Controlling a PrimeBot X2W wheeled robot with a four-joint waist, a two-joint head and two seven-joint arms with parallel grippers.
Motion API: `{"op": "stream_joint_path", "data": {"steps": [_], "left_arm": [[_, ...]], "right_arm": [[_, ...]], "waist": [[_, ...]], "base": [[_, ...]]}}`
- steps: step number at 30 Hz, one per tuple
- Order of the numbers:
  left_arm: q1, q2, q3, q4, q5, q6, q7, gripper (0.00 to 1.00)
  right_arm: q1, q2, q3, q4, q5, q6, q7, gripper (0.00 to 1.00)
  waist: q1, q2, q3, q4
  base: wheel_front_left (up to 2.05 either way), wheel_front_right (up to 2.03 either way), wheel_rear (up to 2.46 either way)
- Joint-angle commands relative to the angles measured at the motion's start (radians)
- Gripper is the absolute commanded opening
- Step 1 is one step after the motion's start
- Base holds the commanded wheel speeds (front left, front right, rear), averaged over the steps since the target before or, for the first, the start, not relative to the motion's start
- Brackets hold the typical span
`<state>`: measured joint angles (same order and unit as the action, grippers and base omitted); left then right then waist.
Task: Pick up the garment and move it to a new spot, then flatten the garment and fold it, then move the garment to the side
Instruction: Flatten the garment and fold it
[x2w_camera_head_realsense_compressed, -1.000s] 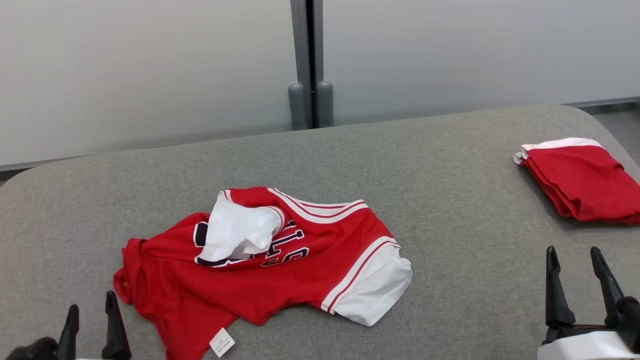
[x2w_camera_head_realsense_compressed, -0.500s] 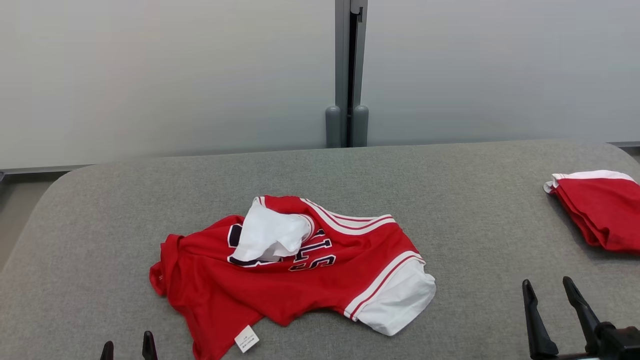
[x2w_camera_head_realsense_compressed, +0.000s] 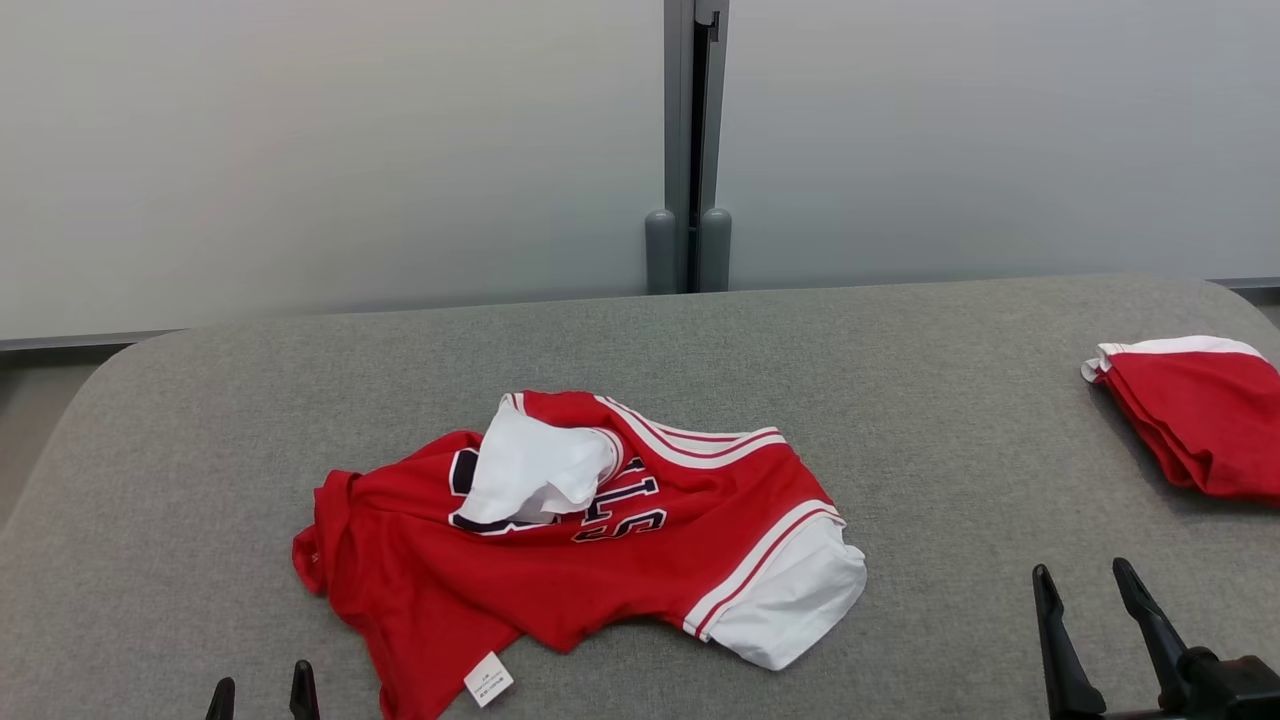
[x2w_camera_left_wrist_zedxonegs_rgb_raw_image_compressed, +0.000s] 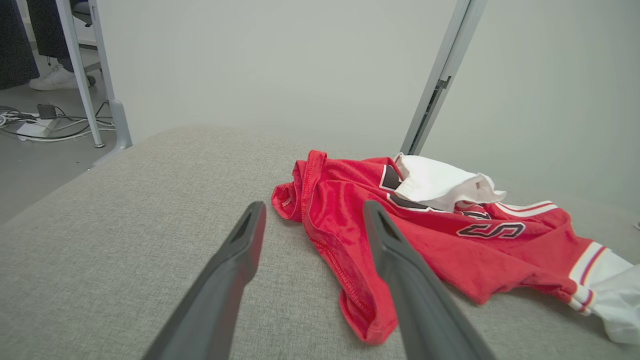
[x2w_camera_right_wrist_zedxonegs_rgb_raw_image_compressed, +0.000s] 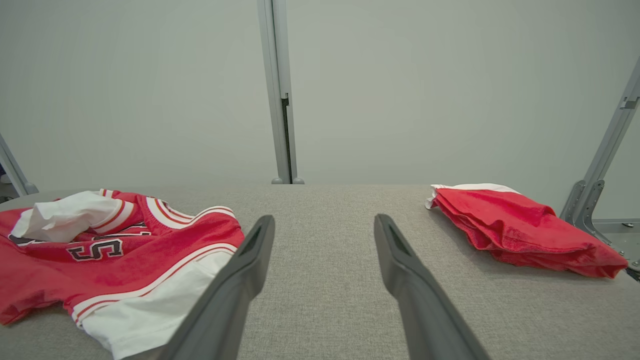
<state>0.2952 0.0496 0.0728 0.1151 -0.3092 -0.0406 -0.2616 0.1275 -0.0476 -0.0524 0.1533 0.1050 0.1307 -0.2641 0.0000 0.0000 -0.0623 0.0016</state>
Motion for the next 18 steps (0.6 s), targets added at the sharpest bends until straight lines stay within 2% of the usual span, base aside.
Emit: {"op": "stream_joint_path", "data": {"steps": [1, 7, 11, 14, 18], "left_arm": [[-0.020, 0.003, 0.001, 0.002, 0.001, -0.004, -0.004, 1.00], [-0.024, 0.003, -0.009, 0.008, 0.010, -0.014, -0.004, 1.00], [-0.038, 0.002, -0.041, 0.001, 0.011, -0.025, -0.004, 1.00], [-0.050, 0.003, -0.088, 0.030, 0.008, -0.040, 0.004, 1.00], [-0.090, 0.003, -0.145, 0.040, -0.017, -0.049, 0.113, 1.00]], "right_arm": [[-0.003, -0.006, 0.001, 0.003, 0.000, 0.000, 0.000, 1.00], [-0.007, -0.006, 0.005, 0.006, 0.023, 0.000, 0.000, 1.00], [-0.056, -0.005, 0.055, 0.003, 0.057, 0.000, 0.000, 1.00], [-0.122, -0.034, 0.156, 0.086, 0.048, 0.000, 0.029, 1.00], [-0.257, -0.098, 0.316, 0.178, 0.077, 0.000, 0.157, 1.00]], "waist": [[0.0000, 0.0000, 0.000, -0.002], [0.0000, 0.0000, 0.003, -0.005], [0.0000, 0.0000, 0.021, -0.002], [0.0000, 0.0000, 0.043, 0.005], [0.0000, 0.0000, 0.102, 0.021]], "base": [[0.00, 0.00, 0.00], [0.00, 0.00, 0.00], [0.00, 0.00, 0.00], [0.00, 0.00, 0.00], [0.00, 0.00, 0.00]]}}
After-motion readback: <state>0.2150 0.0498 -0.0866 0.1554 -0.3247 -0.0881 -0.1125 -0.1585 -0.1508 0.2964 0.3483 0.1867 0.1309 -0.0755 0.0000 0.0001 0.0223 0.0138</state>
